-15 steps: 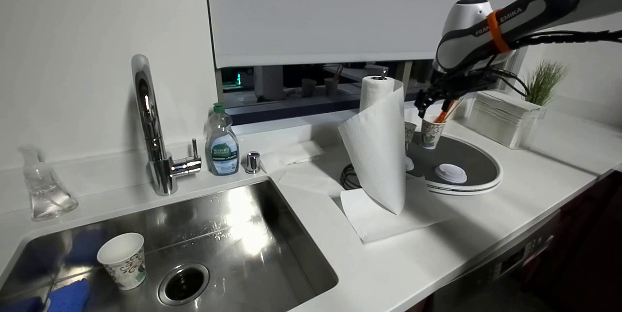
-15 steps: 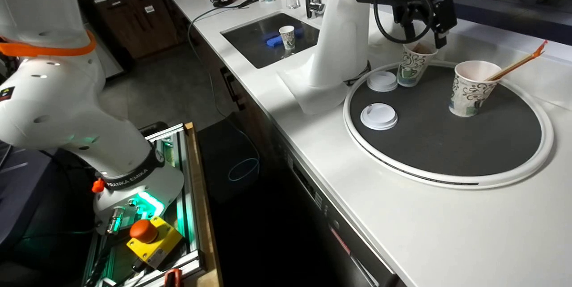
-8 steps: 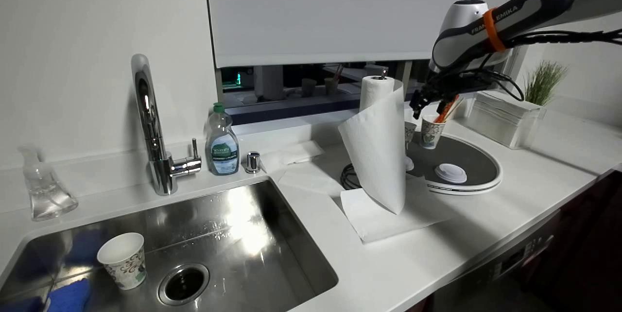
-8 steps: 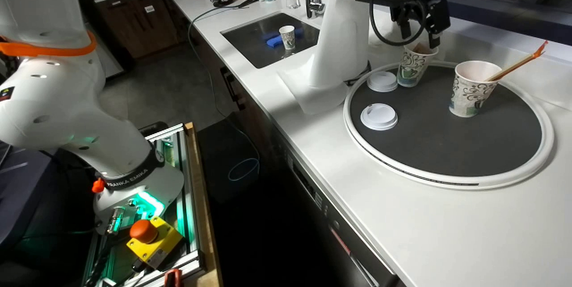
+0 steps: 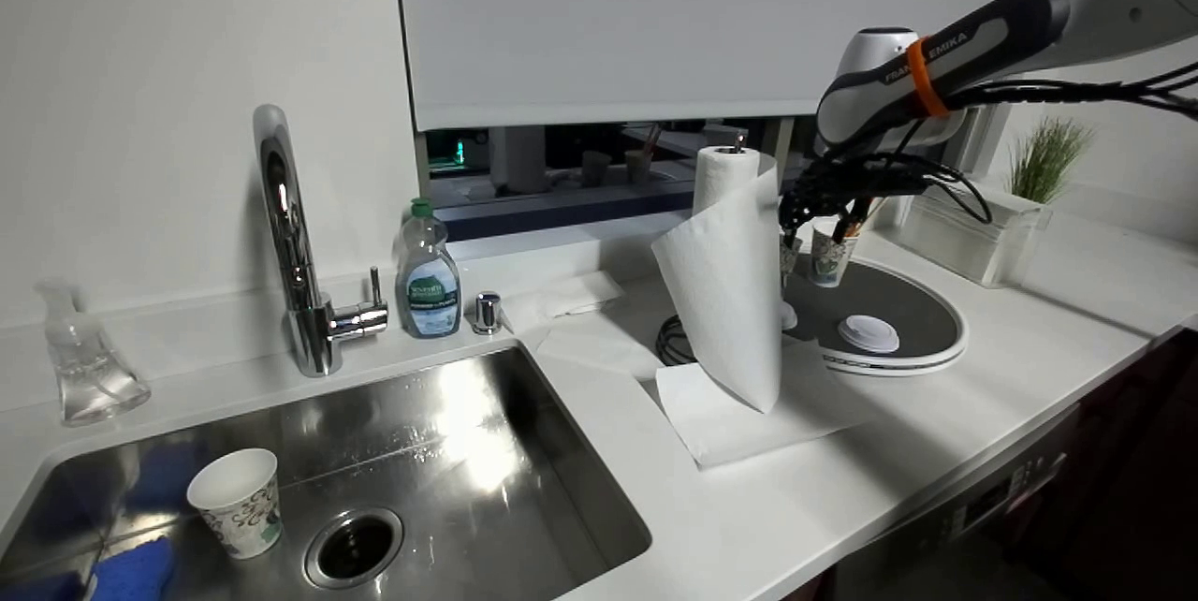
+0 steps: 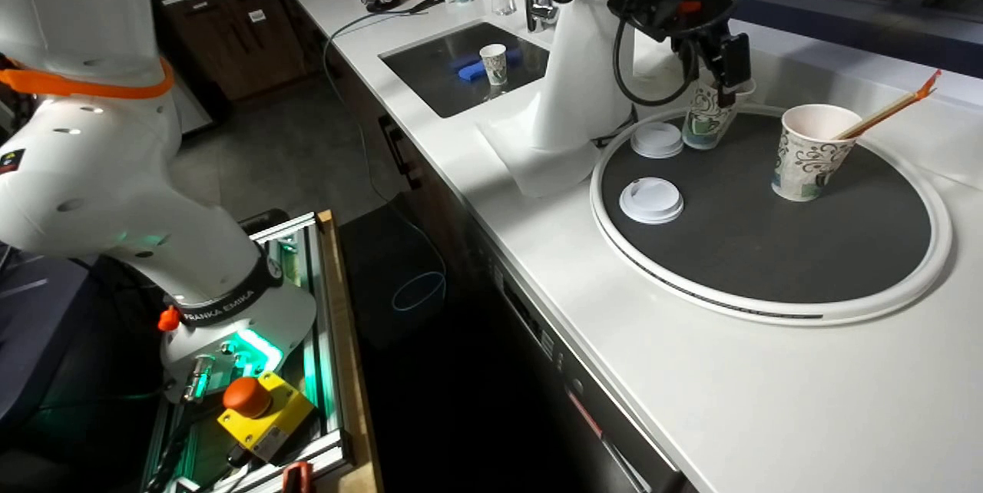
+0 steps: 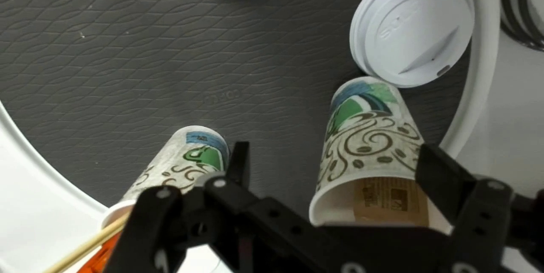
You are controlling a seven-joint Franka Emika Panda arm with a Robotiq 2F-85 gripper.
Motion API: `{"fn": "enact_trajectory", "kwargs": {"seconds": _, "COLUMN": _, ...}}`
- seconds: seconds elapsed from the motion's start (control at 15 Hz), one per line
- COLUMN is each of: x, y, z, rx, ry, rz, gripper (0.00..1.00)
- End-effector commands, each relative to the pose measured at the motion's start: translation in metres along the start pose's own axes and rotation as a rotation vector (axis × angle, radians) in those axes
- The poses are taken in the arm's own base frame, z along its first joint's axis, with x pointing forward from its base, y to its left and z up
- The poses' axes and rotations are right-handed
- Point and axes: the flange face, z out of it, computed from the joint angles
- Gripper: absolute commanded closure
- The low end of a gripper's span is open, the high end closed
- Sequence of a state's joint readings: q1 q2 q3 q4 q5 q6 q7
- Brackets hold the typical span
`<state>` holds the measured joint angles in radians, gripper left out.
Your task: Move the coffee cup on the right backwards then place the cup on the left forwards and put the white lid on top of the coffee cup at the front.
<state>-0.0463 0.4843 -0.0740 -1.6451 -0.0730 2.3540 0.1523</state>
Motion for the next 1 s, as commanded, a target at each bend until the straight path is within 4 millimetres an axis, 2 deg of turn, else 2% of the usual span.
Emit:
{"fn": "enact_trajectory", "kwargs": {"seconds": 0.0, "x": 0.007, "y": 0.012, "z": -0.013, "rx": 0.047, "ry": 0.001, "rz": 0.080, "gripper": 0.00}}
{"fn": "enact_trajectory", "kwargs": {"seconds": 0.13, "x": 0.011, "y": 0.016, "z": -0.016, "rx": 0.066, "ry": 0.004, "rz": 0.100, "gripper": 0.00}}
{"fn": "enact_trajectory", "kwargs": {"seconds": 0.33, "x": 0.017, "y": 0.015, "z": -0.002, "rx": 0.069, "ry": 0.014, "rz": 0.152, "gripper": 0.00}}
{"fn": "enact_trajectory", "kwargs": {"seconds": 0.4, "x": 0.019, "y": 0.013, "z": 0.002, "rx": 0.072, "ry": 0.010, "rz": 0.172, "gripper": 0.04}}
{"fn": "enact_trajectory", "kwargs": {"seconds": 0.47, "x": 0.020, "y": 0.009, "z": 0.006, "rx": 0.101, "ry": -0.006, "rz": 0.188, "gripper": 0.11}}
{"fn": "enact_trajectory", "kwargs": {"seconds": 0.53, "x": 0.022, "y": 0.006, "z": 0.011, "rx": 0.104, "ry": -0.012, "rz": 0.199, "gripper": 0.29}}
{"fn": "enact_trajectory", "kwargs": {"seconds": 0.6, "x": 0.024, "y": 0.004, "z": 0.017, "rx": 0.105, "ry": -0.012, "rz": 0.211, "gripper": 0.30}}
{"fn": "enact_trajectory", "kwargs": {"seconds": 0.73, "x": 0.026, "y": 0.000, "z": 0.026, "rx": 0.111, "ry": -0.019, "rz": 0.229, "gripper": 0.48}}
{"fn": "enact_trajectory", "kwargs": {"seconds": 0.93, "x": 0.029, "y": 0.002, "z": 0.028, "rx": 0.097, "ry": -0.016, "rz": 0.246, "gripper": 0.70}}
